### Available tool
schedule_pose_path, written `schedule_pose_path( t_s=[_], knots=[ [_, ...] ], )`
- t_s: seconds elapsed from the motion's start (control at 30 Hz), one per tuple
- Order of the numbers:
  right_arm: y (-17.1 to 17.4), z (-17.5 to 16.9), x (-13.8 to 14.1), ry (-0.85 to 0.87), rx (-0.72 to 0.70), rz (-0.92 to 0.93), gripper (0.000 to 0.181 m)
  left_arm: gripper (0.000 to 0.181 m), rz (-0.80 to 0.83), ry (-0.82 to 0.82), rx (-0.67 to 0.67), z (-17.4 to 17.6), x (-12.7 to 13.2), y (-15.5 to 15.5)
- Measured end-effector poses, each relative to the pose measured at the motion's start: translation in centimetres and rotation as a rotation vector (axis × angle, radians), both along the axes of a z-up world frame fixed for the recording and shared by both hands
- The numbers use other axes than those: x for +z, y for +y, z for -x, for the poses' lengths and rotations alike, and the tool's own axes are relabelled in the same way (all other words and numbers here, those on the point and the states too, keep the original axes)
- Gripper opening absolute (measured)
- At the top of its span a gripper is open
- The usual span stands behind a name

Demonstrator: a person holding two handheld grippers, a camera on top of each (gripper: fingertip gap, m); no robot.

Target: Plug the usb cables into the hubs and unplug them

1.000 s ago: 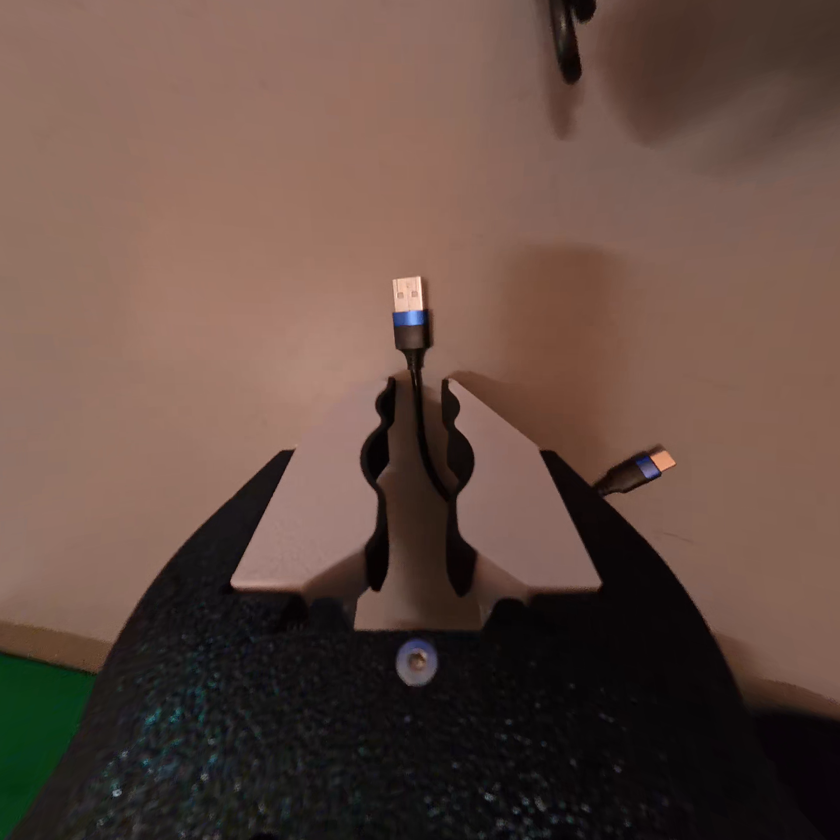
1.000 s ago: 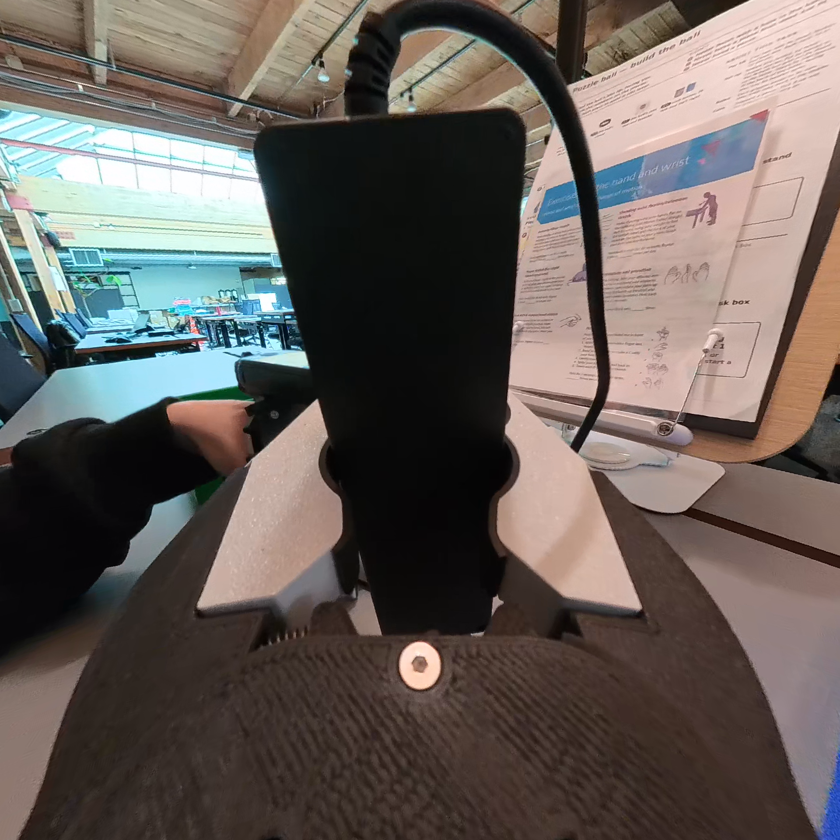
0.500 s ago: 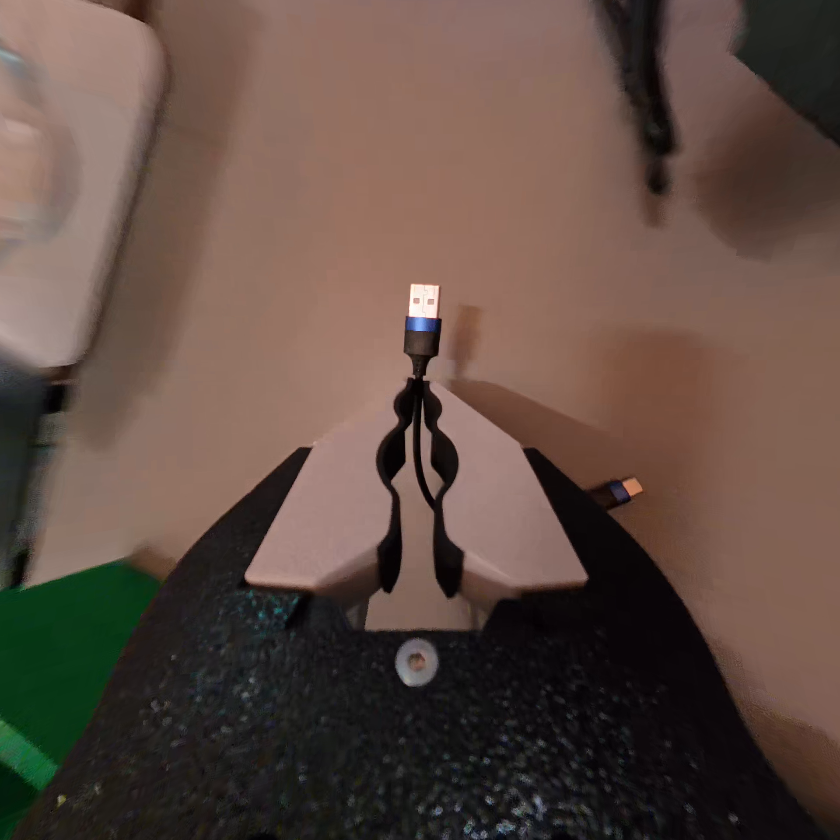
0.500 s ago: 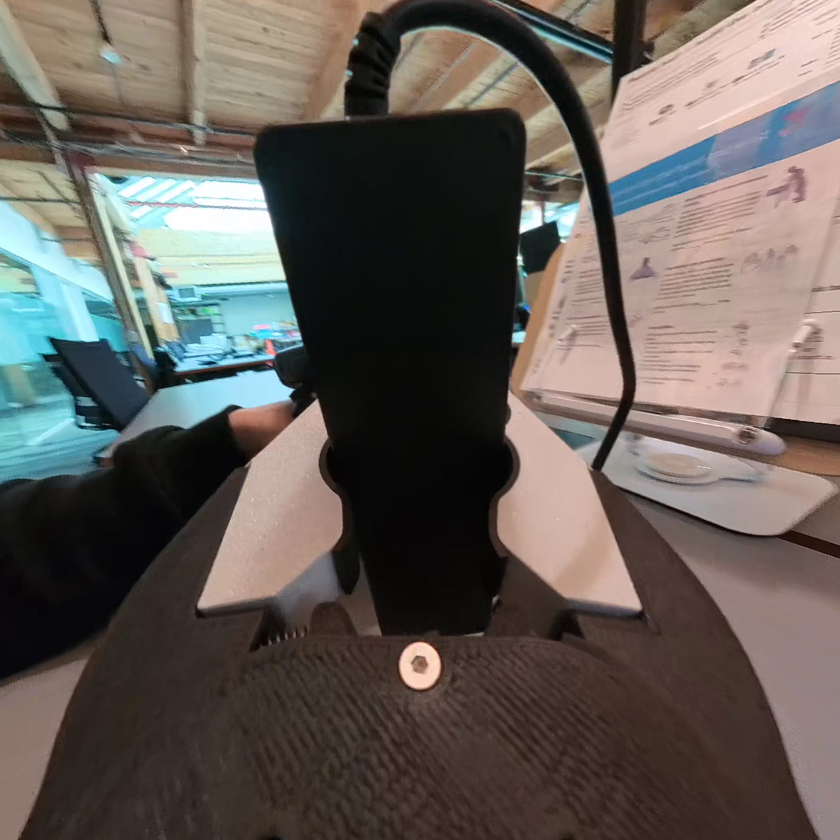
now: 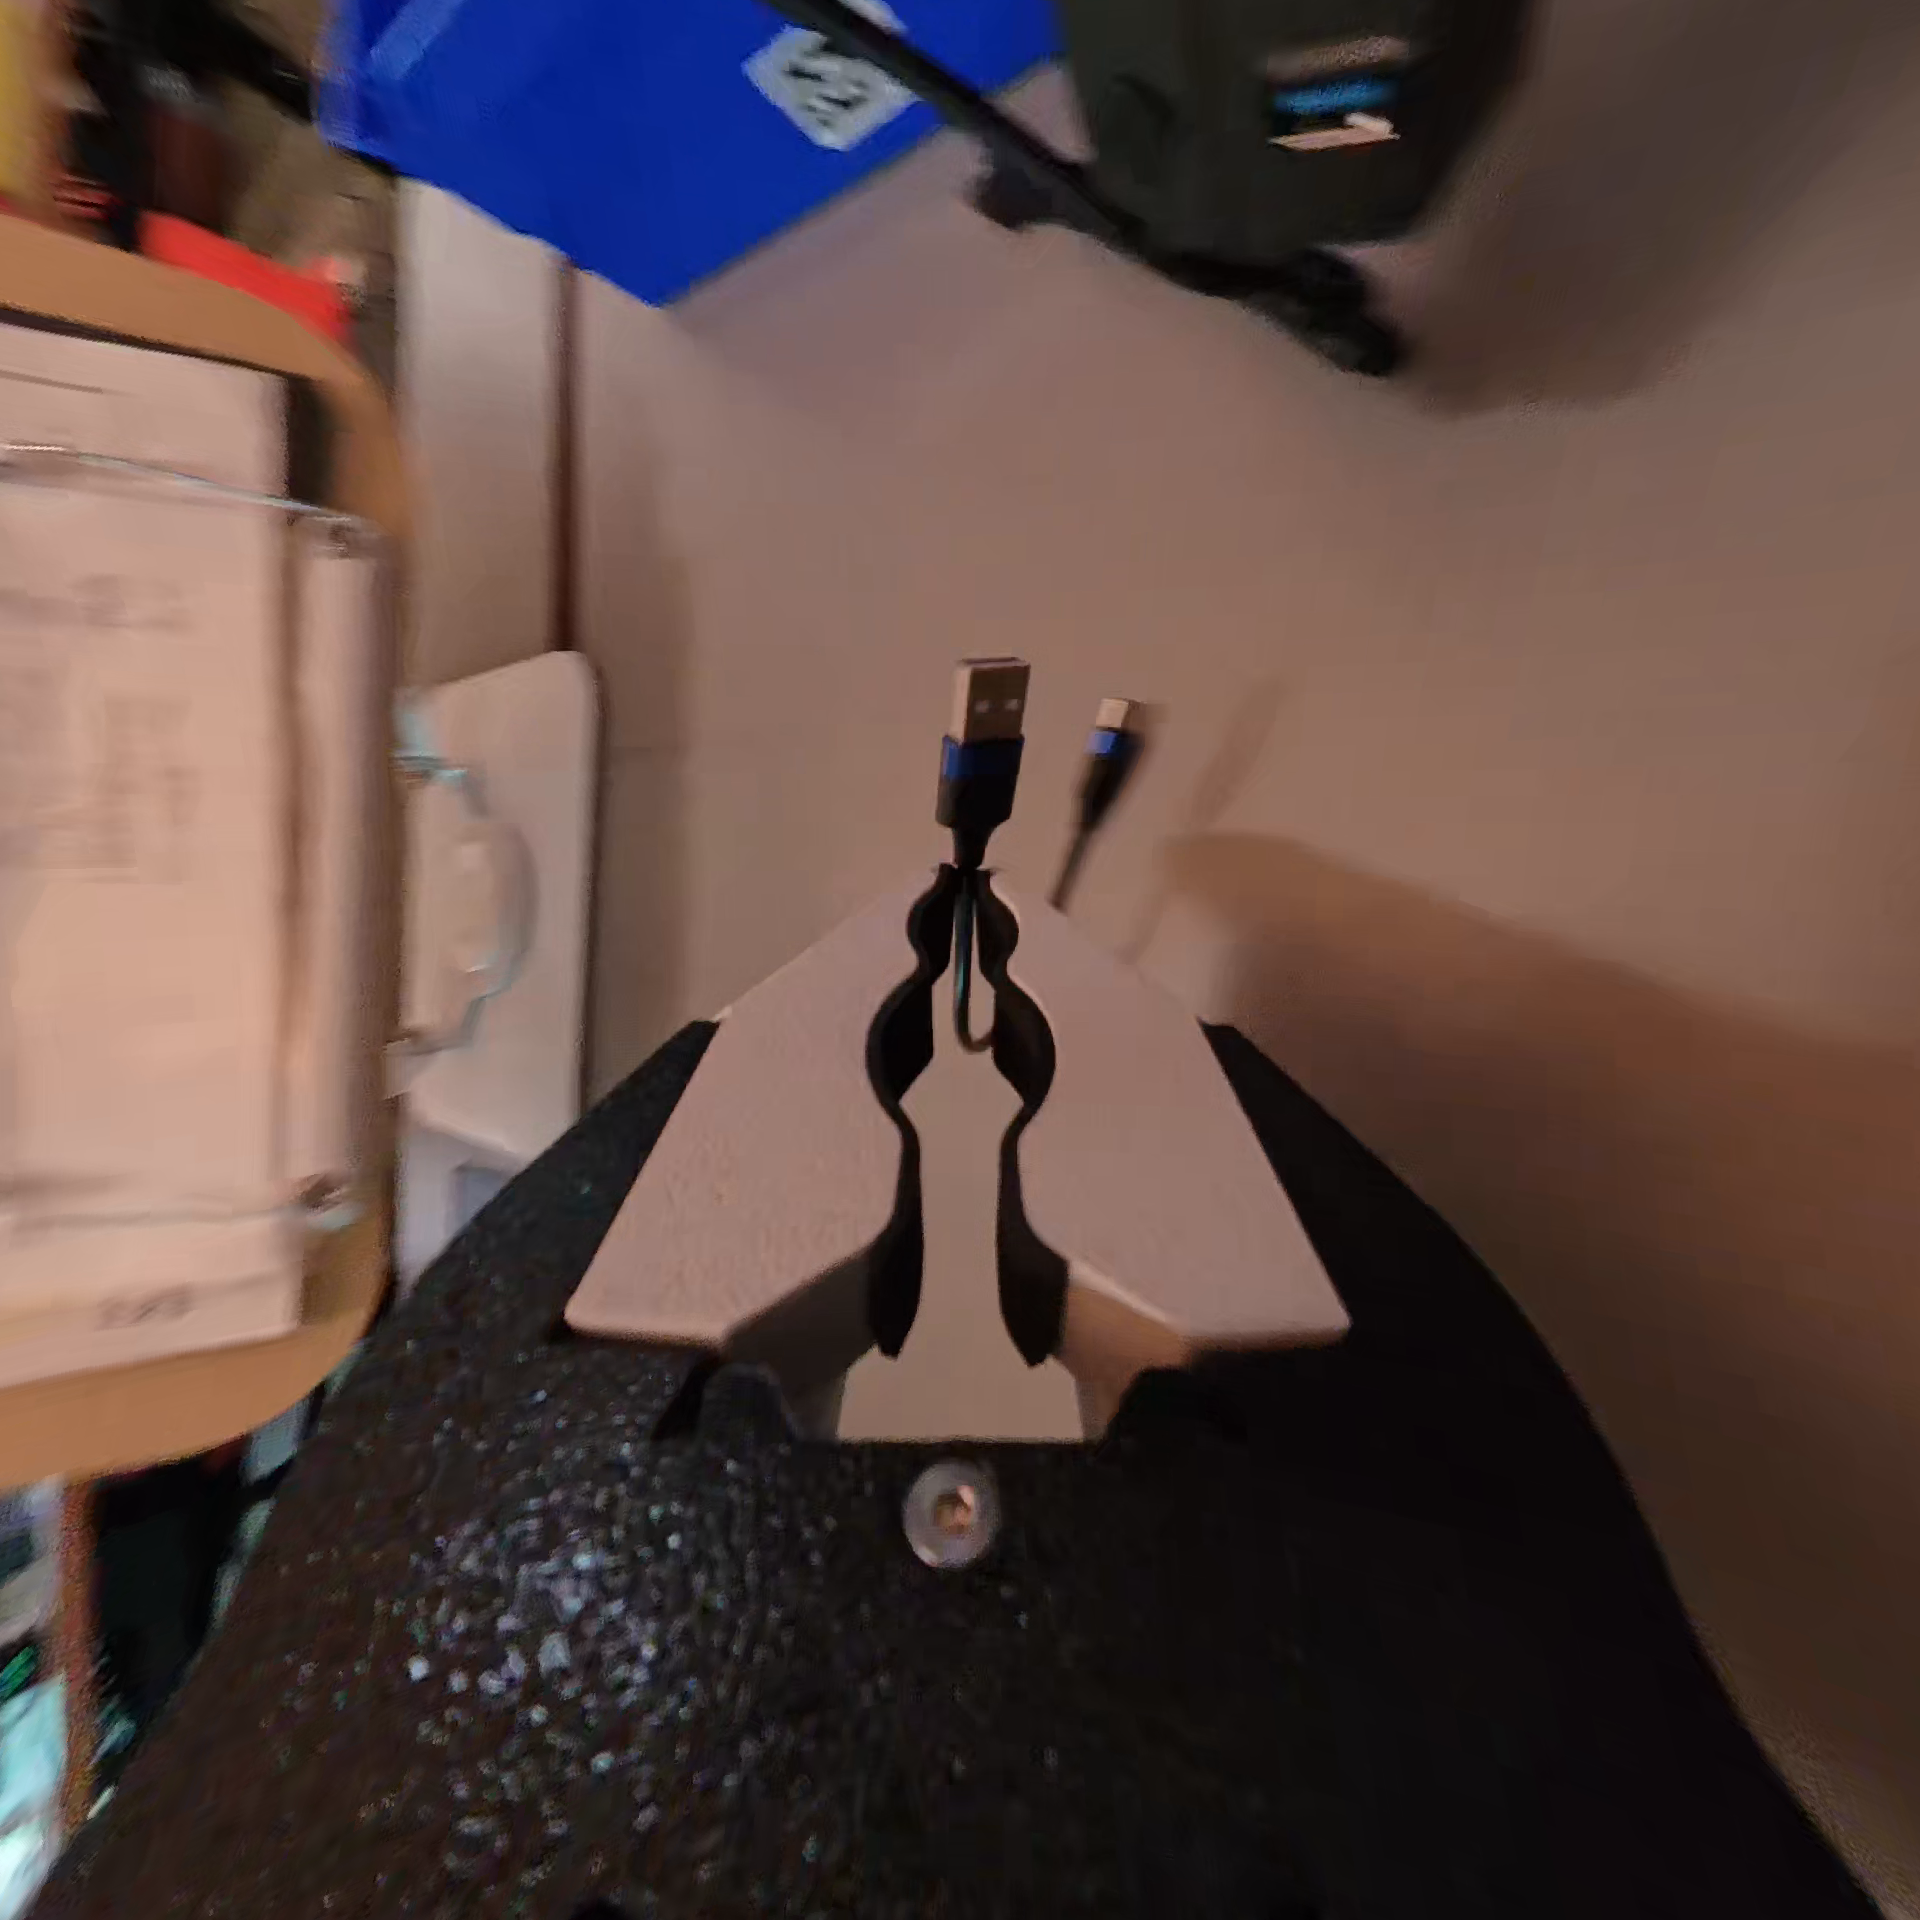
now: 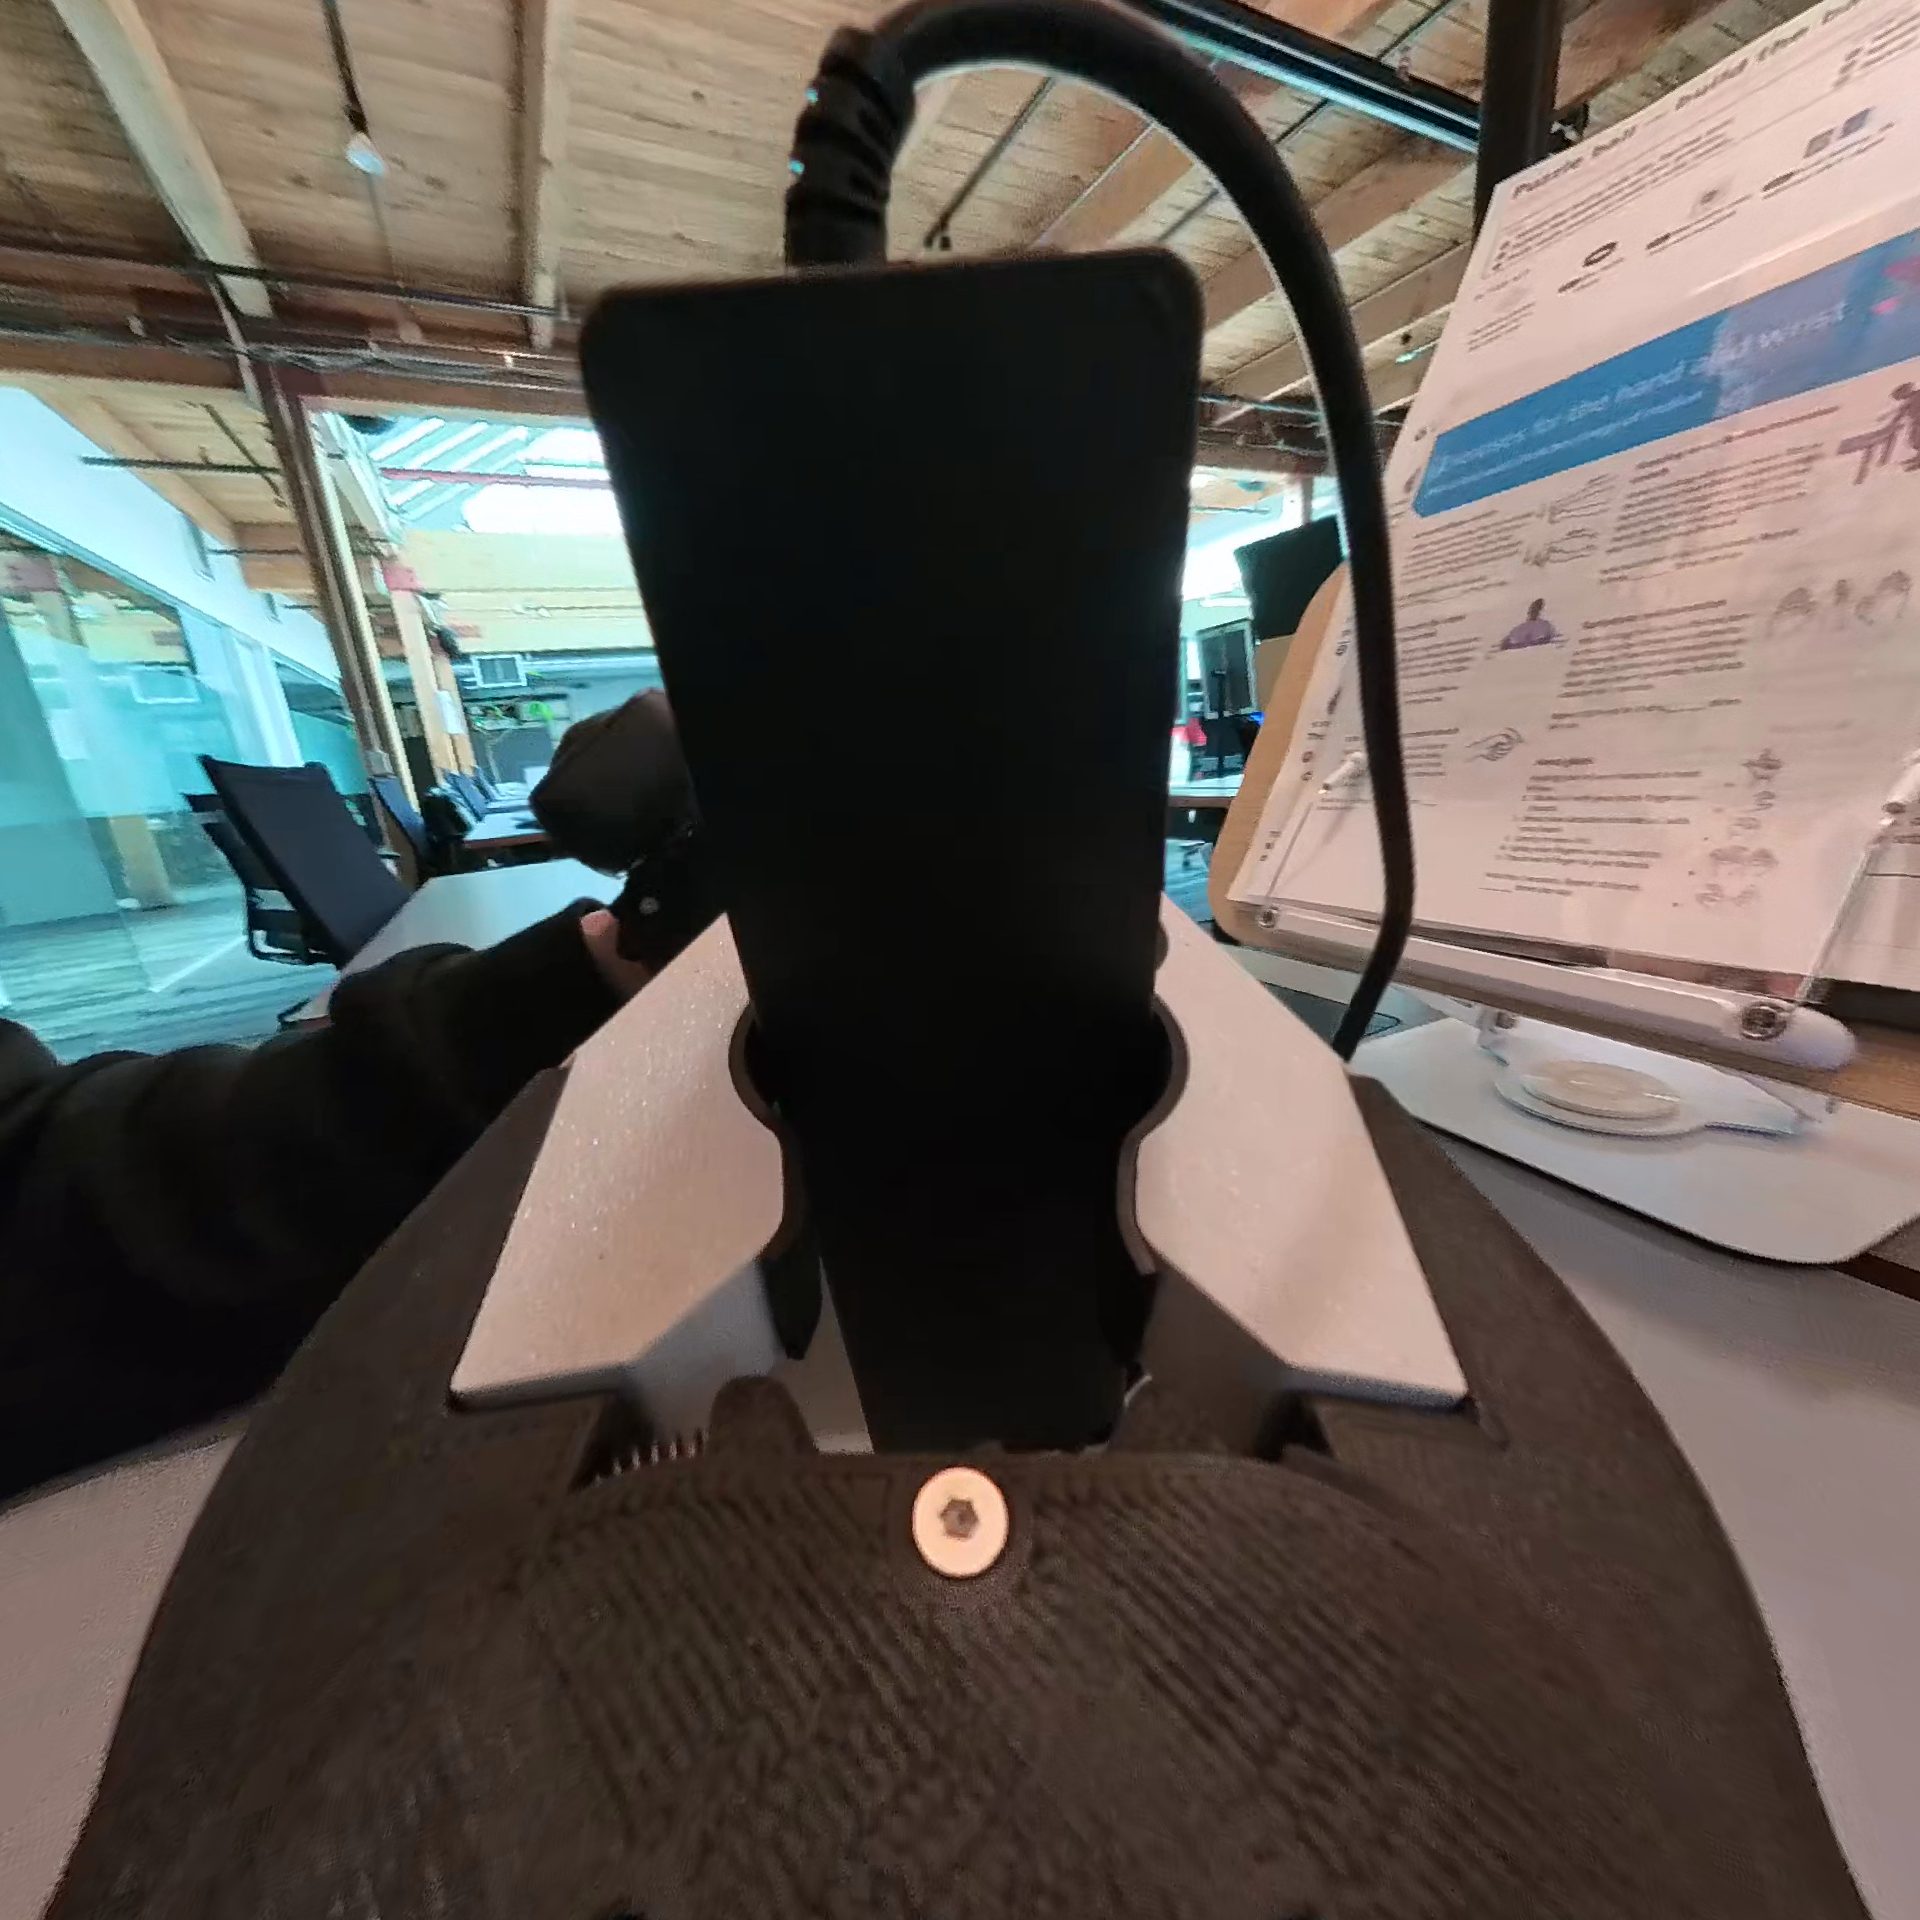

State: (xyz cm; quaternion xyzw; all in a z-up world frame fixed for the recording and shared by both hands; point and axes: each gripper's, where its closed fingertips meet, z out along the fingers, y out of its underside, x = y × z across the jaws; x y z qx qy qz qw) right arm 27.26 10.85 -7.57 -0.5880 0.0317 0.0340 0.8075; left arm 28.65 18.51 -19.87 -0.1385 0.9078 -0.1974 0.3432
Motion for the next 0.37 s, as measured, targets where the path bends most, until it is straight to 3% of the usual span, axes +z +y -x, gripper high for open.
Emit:
schedule_pose_path(
  t_s=[0.13, 0.37],
  knots=[
    [-0.1, -0.3, -0.1, 0.007, -0.009, 0.000, 0.063, 0.001, 0.050, 0.205, -0.133, 3.2, -2.0, -1.8],
    [0.3, 0.0, -0.4, -0.005, -0.004, 0.025, 0.063, 0.018, 0.111, 0.426, -0.161, 5.9, -4.1, -3.2]
  ],
)
